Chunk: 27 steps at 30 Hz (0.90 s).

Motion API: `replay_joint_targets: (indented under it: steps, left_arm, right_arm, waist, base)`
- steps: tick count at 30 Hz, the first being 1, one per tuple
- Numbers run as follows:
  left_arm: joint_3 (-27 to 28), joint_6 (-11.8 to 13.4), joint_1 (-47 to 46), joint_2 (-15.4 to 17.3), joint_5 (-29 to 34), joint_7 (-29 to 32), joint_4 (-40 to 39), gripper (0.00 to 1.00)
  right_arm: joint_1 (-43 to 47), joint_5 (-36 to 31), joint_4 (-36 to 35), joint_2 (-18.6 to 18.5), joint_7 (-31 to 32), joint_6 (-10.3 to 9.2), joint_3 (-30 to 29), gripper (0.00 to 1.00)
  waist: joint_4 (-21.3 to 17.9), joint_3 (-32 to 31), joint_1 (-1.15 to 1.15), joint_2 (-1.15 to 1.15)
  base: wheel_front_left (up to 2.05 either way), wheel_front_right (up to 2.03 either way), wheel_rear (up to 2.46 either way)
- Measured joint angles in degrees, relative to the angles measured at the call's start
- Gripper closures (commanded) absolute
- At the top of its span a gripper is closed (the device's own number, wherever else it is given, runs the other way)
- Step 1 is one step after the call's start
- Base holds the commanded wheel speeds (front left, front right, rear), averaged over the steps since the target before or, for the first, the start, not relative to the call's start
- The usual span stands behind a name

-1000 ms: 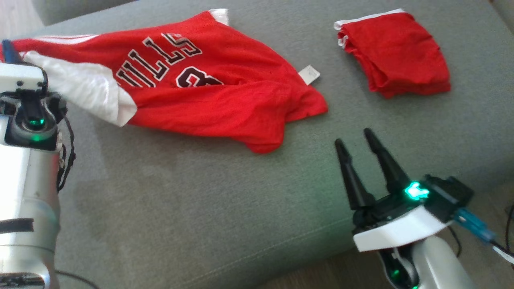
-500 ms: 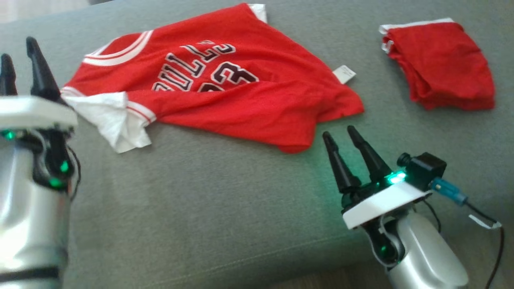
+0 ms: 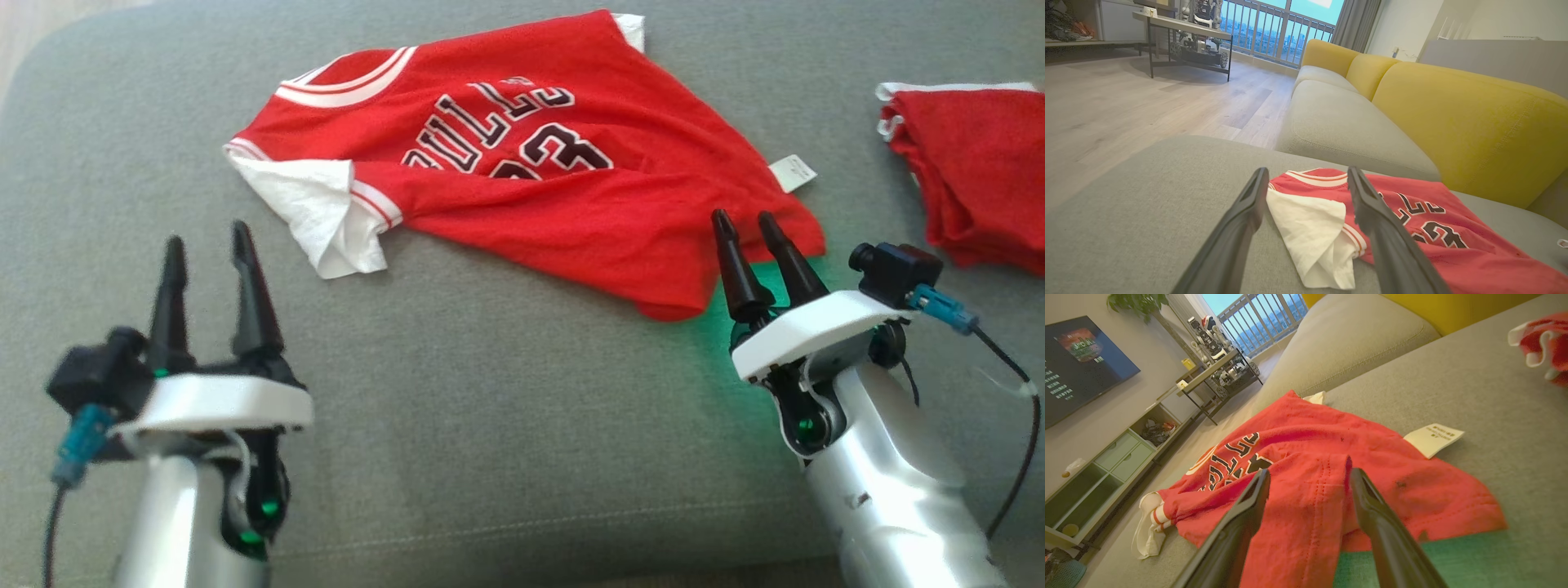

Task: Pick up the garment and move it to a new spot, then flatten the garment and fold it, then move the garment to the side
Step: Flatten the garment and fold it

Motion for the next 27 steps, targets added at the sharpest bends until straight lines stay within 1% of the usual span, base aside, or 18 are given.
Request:
replay_joint_targets:
  steps: [4,5,7,9,11,12,13,14,15,16,17,18,23,25,27]
  left_arm:
    - [-0.8,-0.5,2.2,-1.2,1.3,0.0,-1.1,0.00]
    - [-1.0,-0.5,2.7,-1.2,1.5,0.0,-1.2,0.00]
    - [-1.6,-0.5,3.3,-1.3,1.5,0.0,-1.3,0.00]
    - [-2.5,-0.5,3.7,-1.4,2.0,0.0,-1.3,0.00]
    - [-3.0,-0.5,4.0,-1.5,2.4,0.0,-1.6,0.00]
    - [-3.2,-0.5,4.0,-1.5,2.6,0.0,-1.5,0.00]
    - [-3.3,-0.5,4.0,-1.5,2.7,0.0,-1.5,0.00]
    - [-3.4,-0.5,4.0,-1.5,2.8,0.0,-1.5,0.00]
    - [-3.4,-0.5,4.0,-1.5,3.0,0.0,-1.5,0.00]
    - [-3.4,-0.5,4.0,-1.5,3.0,0.0,-1.5,0.00]
    - [-3.4,-0.5,4.0,-1.5,3.0,0.0,-1.5,0.00]
    - [-3.5,-0.4,4.0,-1.5,3.0,0.0,-1.5,0.00]
    - [-3.4,-0.1,4.0,-1.5,3.0,0.0,-1.5,0.00]
    - [-3.4,-0.1,4.0,-1.5,3.1,0.0,-1.5,0.00]
    - [-3.4,-0.1,4.0,-1.5,3.7,0.0,-1.2,0.00]
  right_arm:
    - [-1.6,1.0,4.0,0.0,0.0,0.00,0.0,0.00]
    - [-1.9,1.6,4.8,0.0,0.0,0.00,0.0,0.03]
    - [-2.2,1.6,6.0,0.0,0.0,0.01,-0.1,0.02]
    - [-2.3,1.6,6.6,0.0,0.0,0.00,-0.3,0.05]
    - [-2.5,1.6,6.6,0.0,0.0,0.01,-0.8,0.22]
    - [-2.7,1.6,6.6,0.0,0.0,0.00,-1.1,0.33]
    - [-3.1,1.6,6.6,0.0,0.0,0.00,-1.4,0.41]
    - [-3.3,1.6,6.5,0.0,0.0,0.01,-1.4,0.54]
    - [-3.5,1.6,6.4,0.0,0.0,0.01,-1.4,0.61]
    - [-3.5,1.6,6.3,0.0,0.0,0.01,-1.4,0.73]
    - [-3.5,1.6,6.4,0.0,0.0,0.00,-1.4,0.91]
    - [-3.5,1.6,6.4,0.0,0.0,0.00,-1.3,1.00]
    - [-3.5,2.1,6.4,0.0,0.0,0.01,-0.9,1.00]
    - [-3.4,1.2,5.5,0.0,0.0,0.00,-2.5,1.00]
    - [-3.0,-0.1,3.2,0.0,0.0,0.01,-4.5,1.00]
  waist:
    - [1.3,0.3,0.00,0.00]
    - [1.5,0.4,0.00,0.00]
    - [1.8,0.5,0.00,0.00]
    - [2.1,0.6,0.00,0.00]
    - [2.3,0.6,0.00,0.00]
    - [2.4,0.6,0.00,0.00]
    - [2.4,0.6,0.00,0.00]
    - [2.4,0.6,0.00,0.00]
    - [2.5,0.6,0.00,0.00]
    - [2.4,0.6,0.00,0.00]
    - [2.4,0.6,0.00,0.00]
    - [2.4,0.5,0.00,0.00]
    - [2.0,0.4,0.00,0.00]
    - [1.8,0.6,0.00,0.00]
    - [1.4,0.9,0.00,0.00]
  base:
    - [0.00,0.00,0.00]
    - [0.00,0.00,0.00]
    - [0.00,0.00,0.00]
    - [0.00,0.00,0.00]
    - [0.00,0.00,0.00]
    - [0.00,0.00,0.00]
    - [0.00,0.00,0.00]
    - [0.00,0.00,0.00]
    - [0.00,0.00,0.00]
    - [0.00,0.00,0.00]
    - [0.00,0.00,0.00]
    - [0.00,0.00,0.00]
    - [0.00,0.00,0.00]
    - [0.00,0.00,0.00]
    - [0.00,0.00,0.00]
